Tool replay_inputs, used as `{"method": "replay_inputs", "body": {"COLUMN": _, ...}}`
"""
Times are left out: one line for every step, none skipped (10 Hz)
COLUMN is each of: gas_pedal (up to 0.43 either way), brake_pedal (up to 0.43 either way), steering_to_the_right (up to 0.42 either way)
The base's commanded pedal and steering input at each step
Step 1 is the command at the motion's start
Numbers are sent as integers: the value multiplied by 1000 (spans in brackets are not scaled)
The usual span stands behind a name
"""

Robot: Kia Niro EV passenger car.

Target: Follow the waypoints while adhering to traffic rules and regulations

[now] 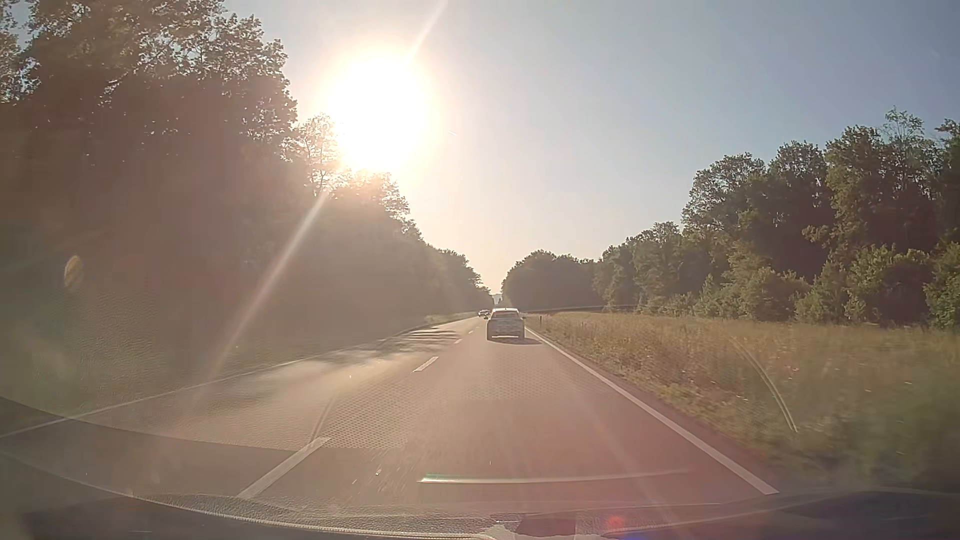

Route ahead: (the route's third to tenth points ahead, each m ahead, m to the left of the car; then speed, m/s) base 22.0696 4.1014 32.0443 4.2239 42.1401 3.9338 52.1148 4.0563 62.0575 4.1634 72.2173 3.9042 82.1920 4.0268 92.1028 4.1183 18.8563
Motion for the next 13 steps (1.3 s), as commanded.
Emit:
{"method": "replay_inputs", "body": {"gas_pedal": 197, "brake_pedal": 0, "steering_to_the_right": 0}}
{"method": "replay_inputs", "body": {"gas_pedal": 197, "brake_pedal": 0, "steering_to_the_right": 0}}
{"method": "replay_inputs", "body": {"gas_pedal": 197, "brake_pedal": 0, "steering_to_the_right": 0}}
{"method": "replay_inputs", "body": {"gas_pedal": 197, "brake_pedal": 0, "steering_to_the_right": 0}}
{"method": "replay_inputs", "body": {"gas_pedal": 197, "brake_pedal": 0, "steering_to_the_right": 0}}
{"method": "replay_inputs", "body": {"gas_pedal": 197, "brake_pedal": 0, "steering_to_the_right": 0}}
{"method": "replay_inputs", "body": {"gas_pedal": 197, "brake_pedal": 0, "steering_to_the_right": 1}}
{"method": "replay_inputs", "body": {"gas_pedal": 197, "brake_pedal": 0, "steering_to_the_right": 1}}
{"method": "replay_inputs", "body": {"gas_pedal": 209, "brake_pedal": 0, "steering_to_the_right": 1}}
{"method": "replay_inputs", "body": {"gas_pedal": 209, "brake_pedal": 0, "steering_to_the_right": 1}}
{"method": "replay_inputs", "body": {"gas_pedal": 209, "brake_pedal": 0, "steering_to_the_right": 1}}
{"method": "replay_inputs", "body": {"gas_pedal": 209, "brake_pedal": 0, "steering_to_the_right": 1}}
{"method": "replay_inputs", "body": {"gas_pedal": 209, "brake_pedal": 0, "steering_to_the_right": 1}}
